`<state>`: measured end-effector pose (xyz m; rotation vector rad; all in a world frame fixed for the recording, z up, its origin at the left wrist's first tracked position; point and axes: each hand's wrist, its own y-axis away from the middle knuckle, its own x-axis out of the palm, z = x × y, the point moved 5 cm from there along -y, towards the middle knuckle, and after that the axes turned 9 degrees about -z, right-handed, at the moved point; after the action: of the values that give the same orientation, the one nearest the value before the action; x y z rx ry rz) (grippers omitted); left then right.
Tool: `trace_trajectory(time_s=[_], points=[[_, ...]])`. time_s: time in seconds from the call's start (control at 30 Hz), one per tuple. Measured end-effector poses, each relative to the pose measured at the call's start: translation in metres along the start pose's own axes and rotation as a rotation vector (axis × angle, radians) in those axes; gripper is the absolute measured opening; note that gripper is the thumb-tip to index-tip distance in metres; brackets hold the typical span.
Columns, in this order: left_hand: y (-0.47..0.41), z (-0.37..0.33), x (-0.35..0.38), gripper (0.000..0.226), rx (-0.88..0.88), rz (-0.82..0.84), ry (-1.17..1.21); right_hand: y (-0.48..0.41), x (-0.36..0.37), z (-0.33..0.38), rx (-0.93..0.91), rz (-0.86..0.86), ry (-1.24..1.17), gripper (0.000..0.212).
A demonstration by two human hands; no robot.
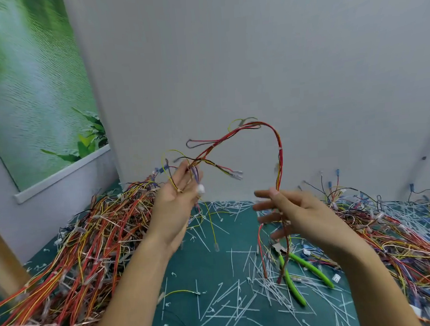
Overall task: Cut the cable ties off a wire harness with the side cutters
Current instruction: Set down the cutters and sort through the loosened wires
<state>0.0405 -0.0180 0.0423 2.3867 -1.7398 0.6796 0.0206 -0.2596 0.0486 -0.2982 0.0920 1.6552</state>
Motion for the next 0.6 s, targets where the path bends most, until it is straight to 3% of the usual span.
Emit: trace_trajectory(time_s=[0.1, 0.23, 0.33, 0.43, 0.5, 0.6], points=[[0.005, 0.008, 0.003, 0.041, 0.024, 0.050, -0.295, 0.006, 0.002, 0.012, -0.180, -0.011, 0.097, 0.043], [0.007, 0.010, 0.001, 0.002, 0.165, 0.009, -0.624, 0.020, 0.006, 0.030, -0.328, 0.007, 0.045, 0.042], [0.009, 0.004, -0.008, 0.024, 0.301, -0.063, -0.912, 0.021, -0.001, 0.051, -0.374, -0.181, 0.002, 0.038], [0.014, -0.001, -0.014, 0.028, 0.377, -0.056, -1.143, 0.015, -0.023, 0.080, -0.494, -0.466, 0.047, 0.035], [0.019, 0.006, -0.011, 0.021, 0.296, 0.038, -1.182, 0.007, -0.035, 0.101, -0.578, -0.571, 0.094, 0.034], [0.032, 0.019, 0.004, 0.030, 0.184, 0.144, -1.451, -0.013, -0.047, 0.128, -0.620, -0.657, 0.181, 0.029]])
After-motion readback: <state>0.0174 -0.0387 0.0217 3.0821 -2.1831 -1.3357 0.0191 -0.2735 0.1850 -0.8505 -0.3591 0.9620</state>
